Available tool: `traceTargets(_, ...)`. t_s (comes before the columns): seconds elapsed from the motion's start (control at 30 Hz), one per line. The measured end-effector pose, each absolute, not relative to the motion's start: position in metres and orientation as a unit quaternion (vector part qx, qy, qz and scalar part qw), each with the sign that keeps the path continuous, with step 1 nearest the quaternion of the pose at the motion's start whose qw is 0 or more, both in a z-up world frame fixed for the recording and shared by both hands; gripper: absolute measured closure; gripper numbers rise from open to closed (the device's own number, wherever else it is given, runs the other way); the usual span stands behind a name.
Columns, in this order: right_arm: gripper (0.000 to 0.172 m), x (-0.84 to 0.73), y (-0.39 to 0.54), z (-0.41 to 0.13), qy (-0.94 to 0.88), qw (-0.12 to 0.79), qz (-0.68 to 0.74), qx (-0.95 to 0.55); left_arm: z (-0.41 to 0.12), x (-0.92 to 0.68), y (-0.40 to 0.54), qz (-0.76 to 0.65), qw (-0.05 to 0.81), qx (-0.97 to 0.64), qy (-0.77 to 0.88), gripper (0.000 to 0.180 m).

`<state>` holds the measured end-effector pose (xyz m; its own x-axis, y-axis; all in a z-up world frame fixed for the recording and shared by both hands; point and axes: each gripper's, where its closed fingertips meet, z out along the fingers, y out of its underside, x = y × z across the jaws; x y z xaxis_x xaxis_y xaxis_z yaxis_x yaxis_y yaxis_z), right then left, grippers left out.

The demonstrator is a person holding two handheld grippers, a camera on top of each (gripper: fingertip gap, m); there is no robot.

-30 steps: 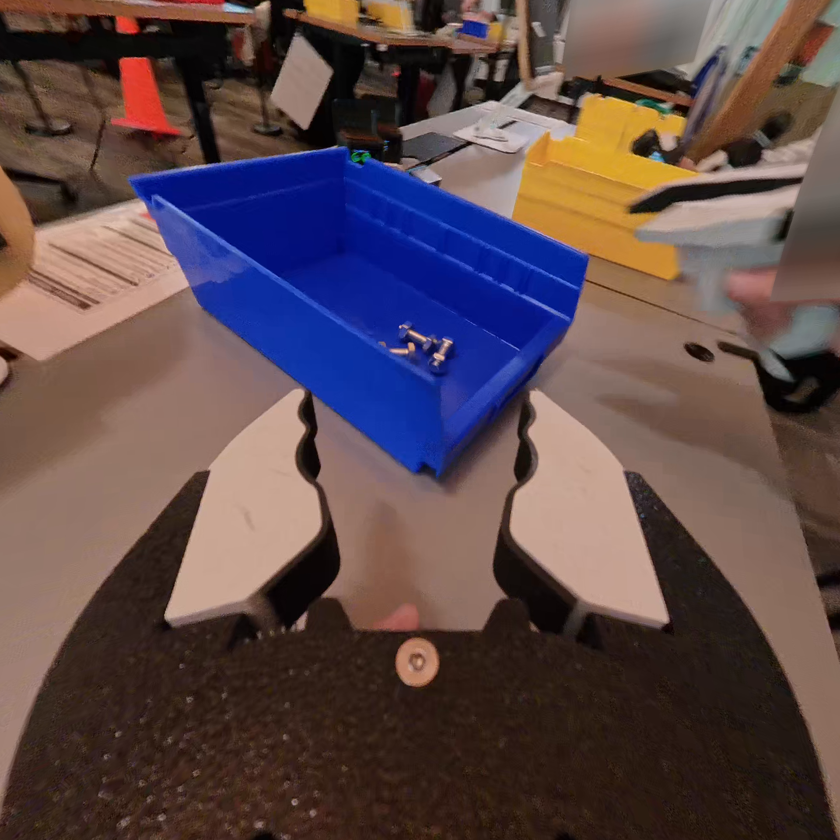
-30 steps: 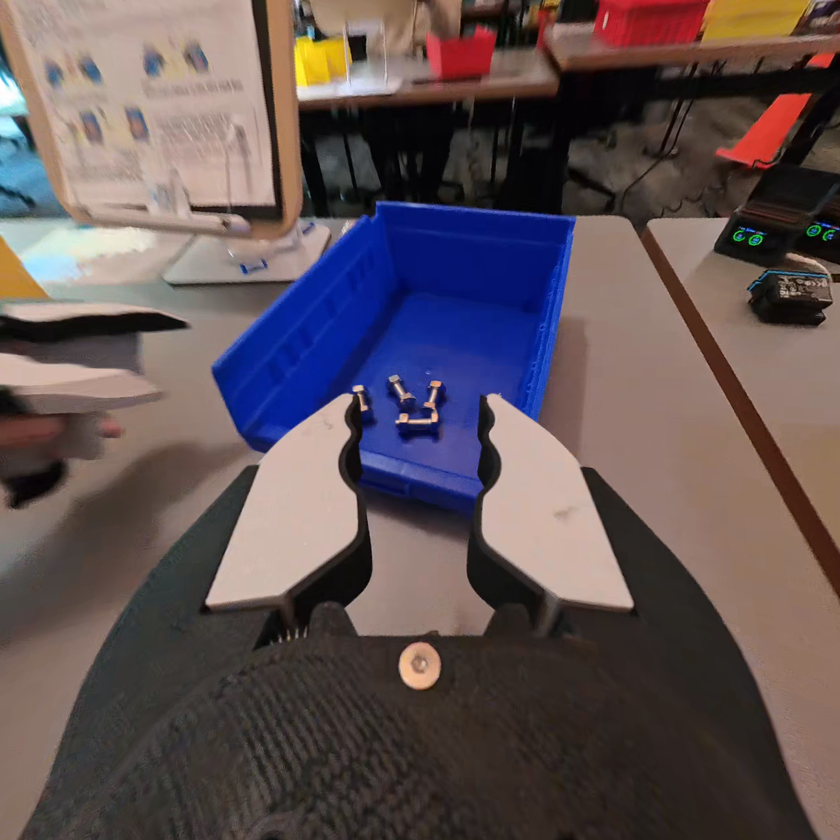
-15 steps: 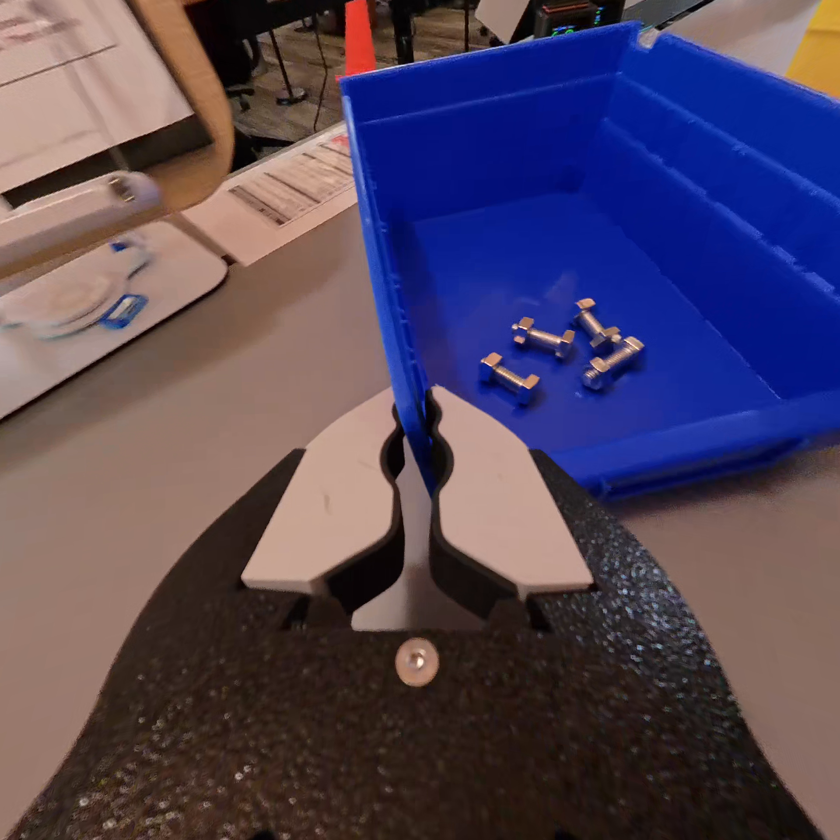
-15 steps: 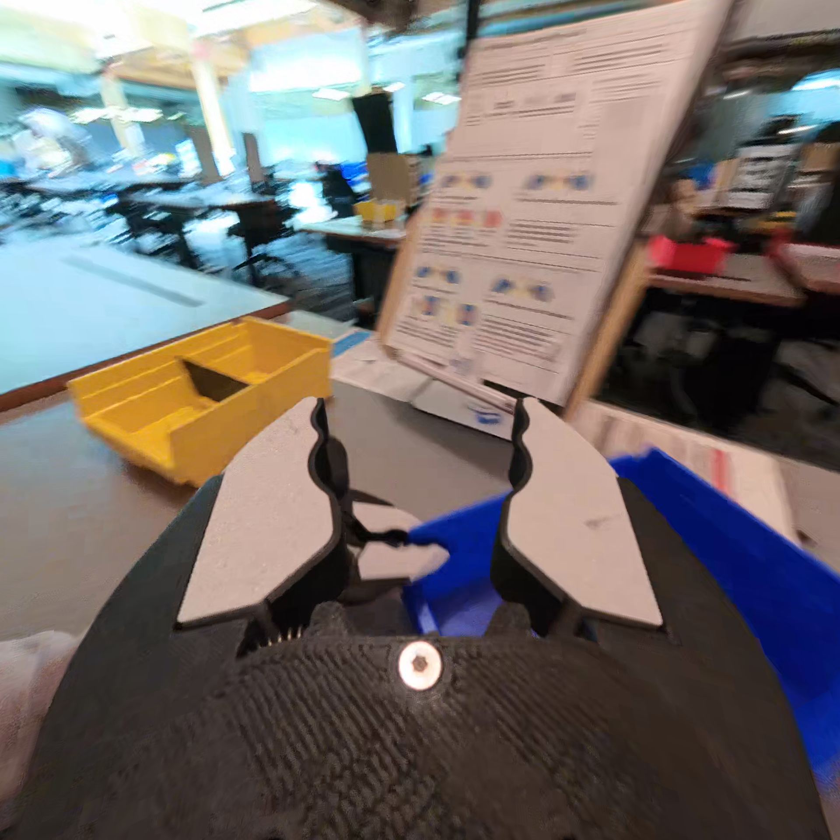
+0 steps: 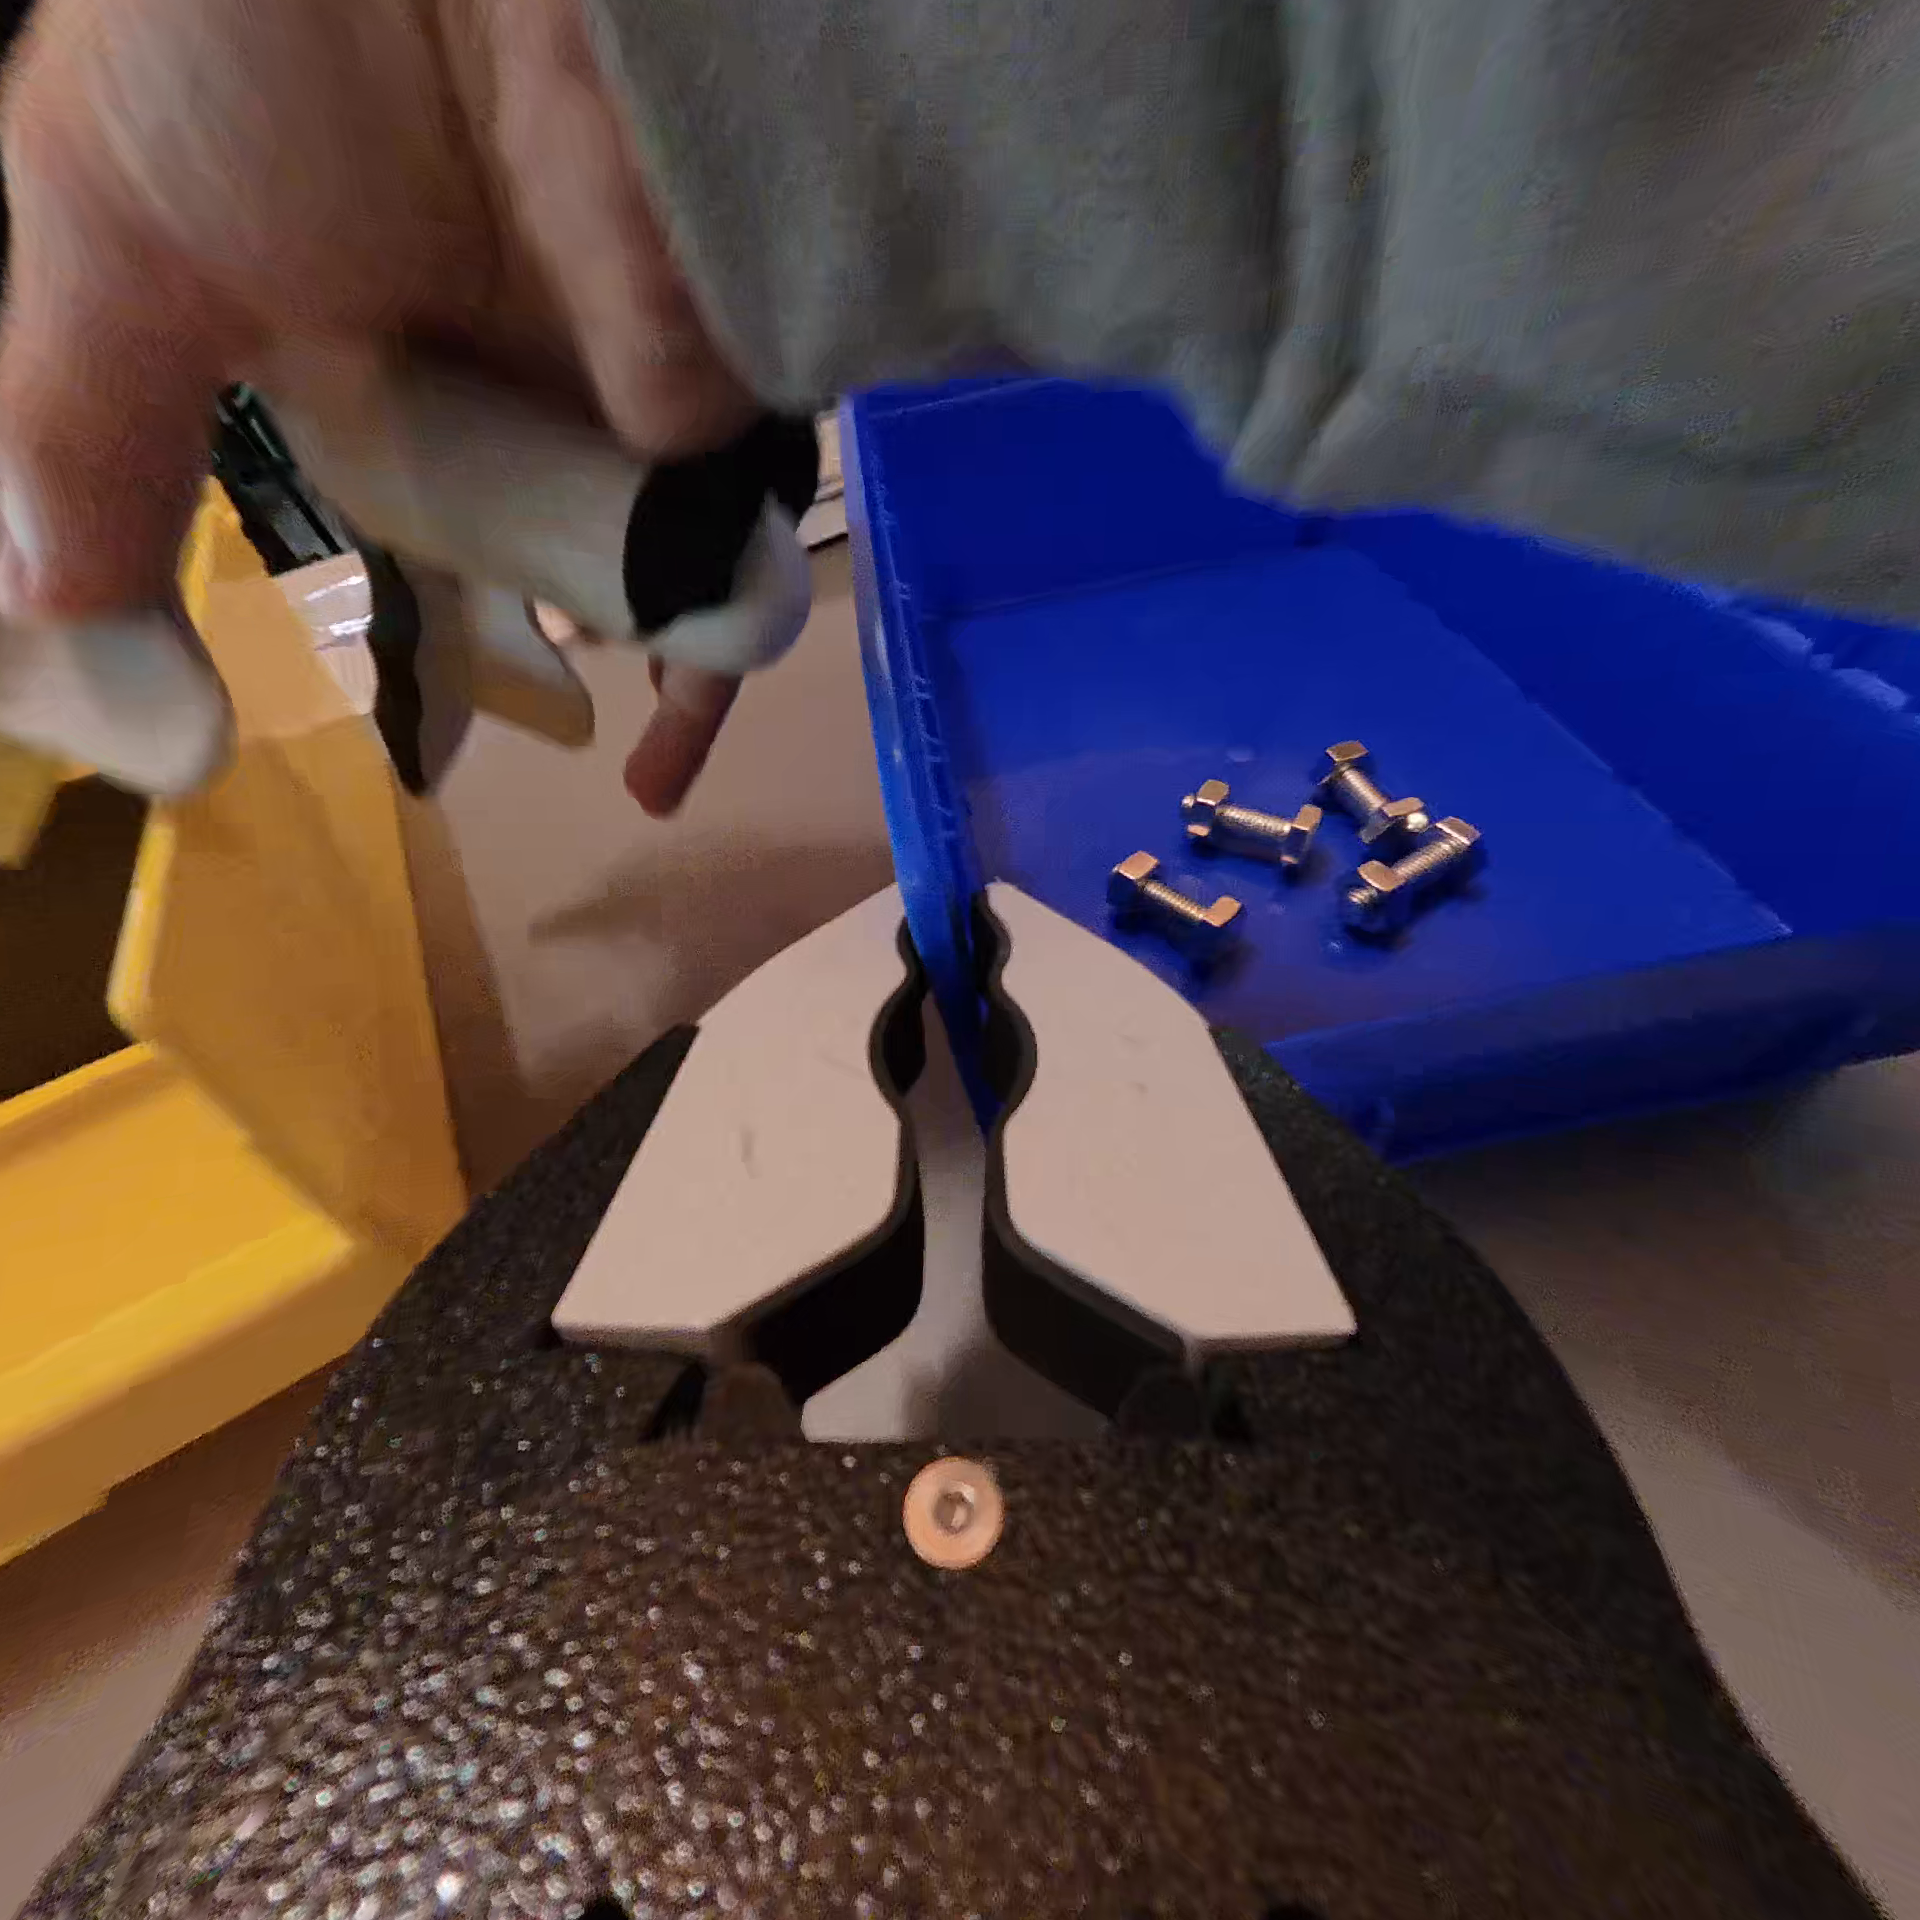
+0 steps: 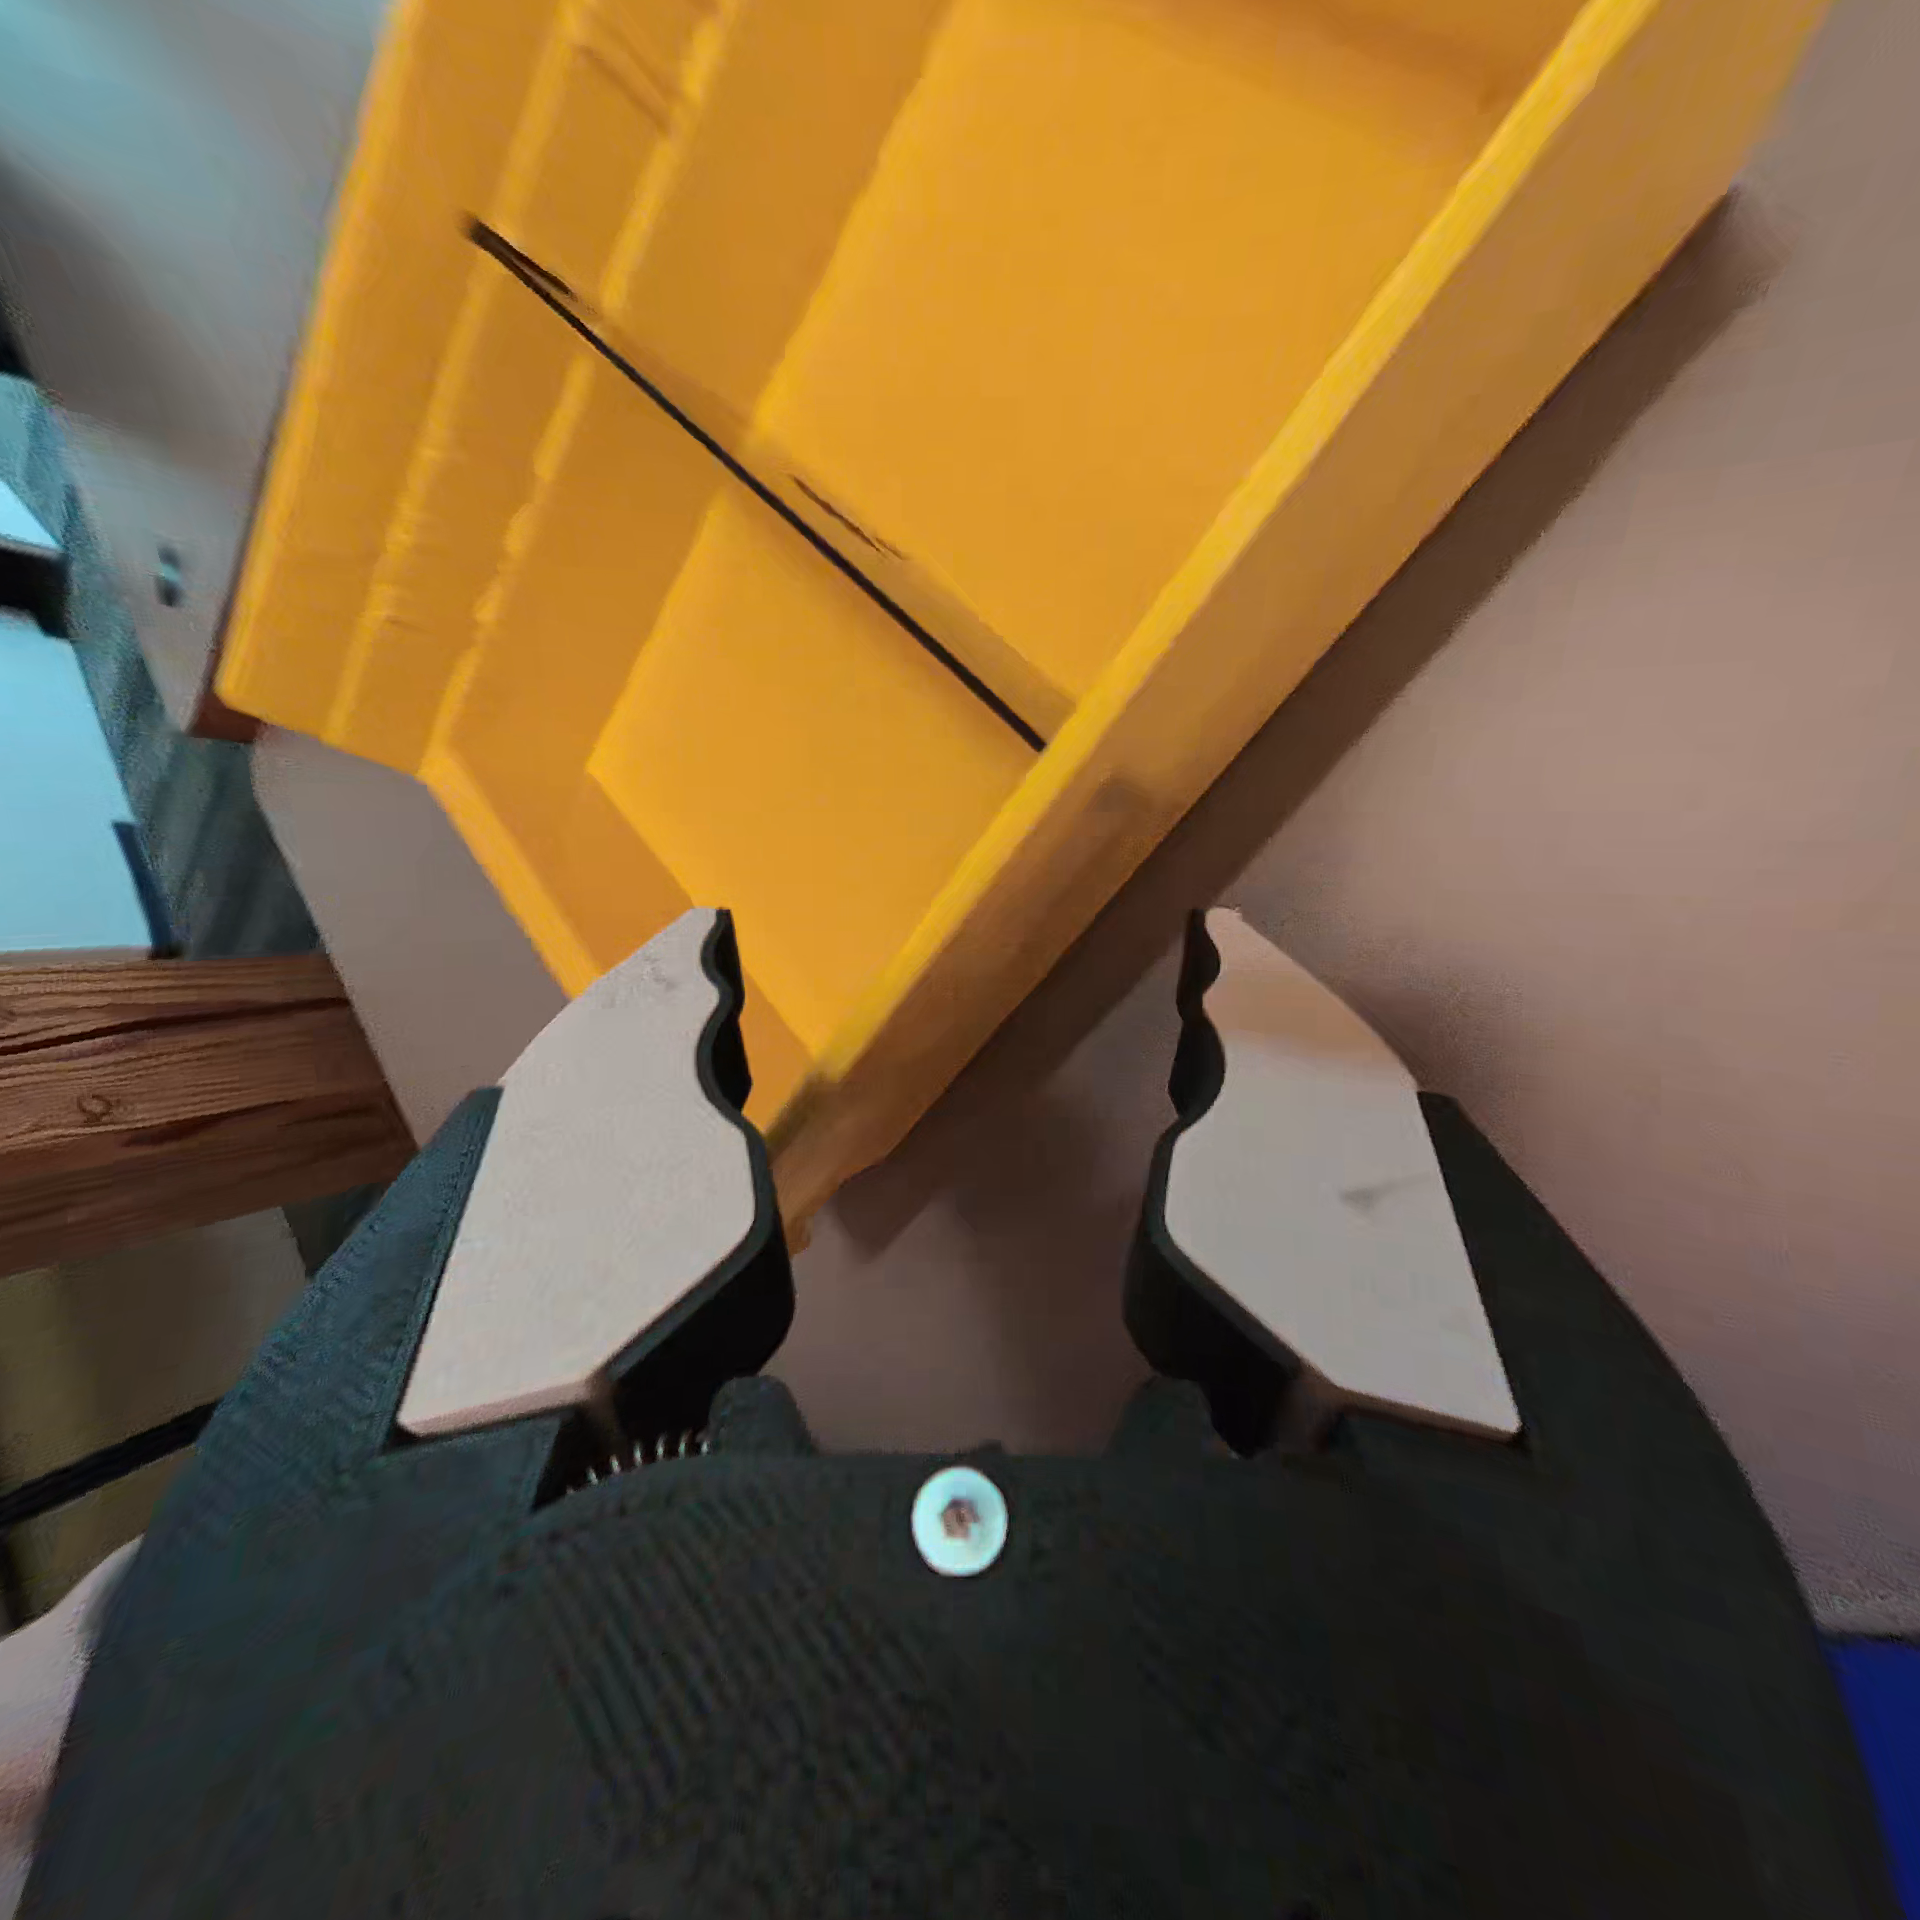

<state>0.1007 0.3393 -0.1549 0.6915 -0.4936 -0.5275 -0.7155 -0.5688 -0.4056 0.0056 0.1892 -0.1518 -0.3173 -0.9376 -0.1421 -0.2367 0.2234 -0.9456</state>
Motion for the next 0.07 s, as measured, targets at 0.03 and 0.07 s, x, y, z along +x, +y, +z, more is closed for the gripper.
traceTargets(0.03,0.078,0.0944,0.3500,-0.1621,0.352,0.295,0.205,-0.864,-0.1518,0.0056,0.1938,-0.448,0.391,-0.431,0.679,0.175)
traceTargets(0.07,0.091,0.0890,0.3586,-0.1663,0.351,0.285,0.222,-0.864,-0.1521,0.0062,0.1981,-0.449,0.389,-0.431,0.679,0.175)
